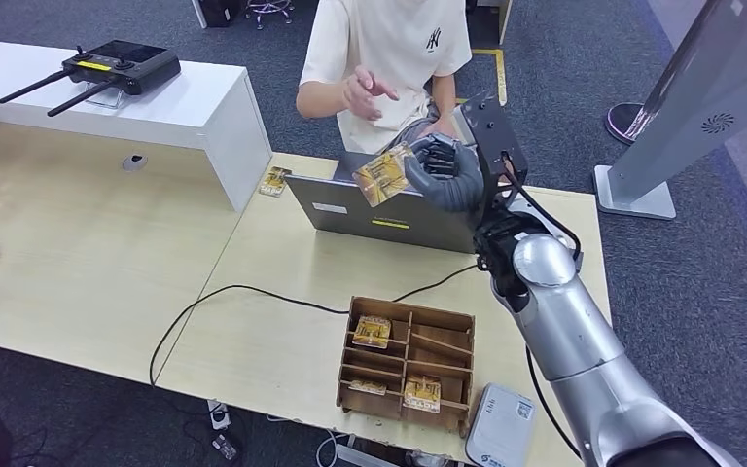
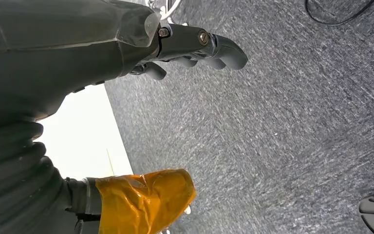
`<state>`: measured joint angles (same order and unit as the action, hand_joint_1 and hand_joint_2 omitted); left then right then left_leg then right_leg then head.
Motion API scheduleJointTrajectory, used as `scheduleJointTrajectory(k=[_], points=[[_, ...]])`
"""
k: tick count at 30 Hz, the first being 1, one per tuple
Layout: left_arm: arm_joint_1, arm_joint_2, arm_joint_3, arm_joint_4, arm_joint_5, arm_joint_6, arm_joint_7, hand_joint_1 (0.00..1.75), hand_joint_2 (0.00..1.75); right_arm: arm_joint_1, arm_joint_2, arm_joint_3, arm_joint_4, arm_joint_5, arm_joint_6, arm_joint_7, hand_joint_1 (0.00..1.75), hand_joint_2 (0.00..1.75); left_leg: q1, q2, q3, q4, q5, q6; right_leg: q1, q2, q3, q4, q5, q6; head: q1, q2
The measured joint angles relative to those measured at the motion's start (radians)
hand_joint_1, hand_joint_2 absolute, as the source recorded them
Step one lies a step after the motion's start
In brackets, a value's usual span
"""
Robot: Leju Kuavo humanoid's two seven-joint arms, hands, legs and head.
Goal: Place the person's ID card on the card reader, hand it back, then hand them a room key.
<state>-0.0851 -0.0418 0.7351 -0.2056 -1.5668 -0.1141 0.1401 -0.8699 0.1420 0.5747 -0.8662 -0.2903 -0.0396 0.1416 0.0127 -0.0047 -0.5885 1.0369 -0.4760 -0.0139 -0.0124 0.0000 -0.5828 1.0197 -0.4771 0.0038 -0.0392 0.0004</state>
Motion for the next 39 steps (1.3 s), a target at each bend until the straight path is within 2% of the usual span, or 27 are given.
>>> scheduleJointTrajectory(k=[13,14,15,17,18,19,25,29,33,37,39], points=[[-0.018,-0.003,-0.032,0.0,-0.001,-0.005,0.015,0.0,1.75,-0.104,0.052,0.016,0.22,0.097,-0.115,0.023,1.75,1.75,0.0,0.0,0.0,0.0,0.0,0.0,0.0,0.0,-0.001,0.0,0.0,0.0,0.0,0.0],[-0.019,-0.004,-0.034,0.0,-0.001,-0.005,0.016,0.0,1.75,-0.108,0.056,0.016,0.231,0.104,-0.119,0.019,1.53,1.75,0.0,0.0,0.0,0.0,0.0,0.0,0.0,0.0,-0.001,0.0,0.0,0.0,0.0,0.0],[-0.02,-0.004,-0.035,0.0,-0.001,-0.005,0.017,0.0,1.75,-0.111,0.059,0.017,0.24,0.111,-0.122,0.016,1.2,1.75,0.0,0.0,0.0,0.0,0.0,0.0,0.0,0.0,-0.001,0.0,0.0,0.0,0.0,0.0],[-0.021,-0.006,-0.038,0.0,-0.001,-0.006,0.018,0.0,1.75,-0.118,0.064,0.018,0.256,0.121,-0.126,0.013,0.35,1.75,0.0,0.0,0.0,0.0,0.0,0.0,0.0,0.0,-0.001,0.0,0.0,0.0,0.0,0.0],[-0.022,-0.007,-0.039,0.0,-0.001,-0.006,0.018,0.0,1.75,-0.12,0.066,0.018,0.262,0.125,-0.127,0.012,0.13,1.75,0.0,0.0,0.0,0.0,0.0,0.0,0.0,0.0,-0.001,0.0,0.0,0.0,0.0,0.0],[-0.022,-0.008,-0.04,0.0,-0.001,-0.007,0.018,0.0,1.75,-0.122,0.068,0.018,0.267,0.128,-0.127,0.012,0.02,1.75,0.0,0.0,0.0,0.0,0.0,0.0,0.0,0.0,-0.001,0.0,0.0,0.0,0.0,0.0],[-0.023,-0.008,-0.047,0.0,0.004,-0.008,0.02,0.0,1.75,-0.123,0.075,0.019,0.287,0.142,-0.112,0.001,0.0,1.75,0.0,0.0,0.0,0.0,0.0,0.0,0.0,0.001,-0.001,0.0,0.0,0.0,0.0,0.0],[-0.023,-0.008,-0.05,0.0,0.014,-0.007,0.021,0.0,1.75,-0.104,0.075,0.012,0.279,0.125,-0.091,-0.038,0.0,1.75,0.0,0.0,0.0,0.0,0.0,0.0,0.0,0.001,-0.001,0.0,0.0,0.0,0.0,0.0],[-0.018,-0.008,-0.05,0.0,0.029,0.001,0.018,0.0,1.75,-0.037,0.075,-0.021,0.221,0.076,-0.051,-0.102,0.0,1.75,0.0,0.0,0.0,0.0,0.0,0.0,0.0,0.001,-0.001,0.0,0.0,0.0,0.0,0.0],[-0.003,-0.007,-0.049,0.0,0.054,0.013,0.011,0.0,1.75,0.072,0.074,-0.056,0.112,-0.002,0.03,-0.154,0.0,1.75,0.0,0.0,0.0,0.0,-0.001,0.0,0.0,0.001,-0.001,0.0,0.0,0.0,0.0,0.0],[0.006,-0.007,-0.048,0.0,0.063,0.02,0.004,0.0,1.75,0.143,0.071,-0.067,0.044,-0.059,0.084,-0.176,0.0,0.87,0.0,0.0,0.0,0.0,-0.001,-0.001,0.0,0.001,-0.002,0.0,-0.001,0.0,0.0,0.0]])
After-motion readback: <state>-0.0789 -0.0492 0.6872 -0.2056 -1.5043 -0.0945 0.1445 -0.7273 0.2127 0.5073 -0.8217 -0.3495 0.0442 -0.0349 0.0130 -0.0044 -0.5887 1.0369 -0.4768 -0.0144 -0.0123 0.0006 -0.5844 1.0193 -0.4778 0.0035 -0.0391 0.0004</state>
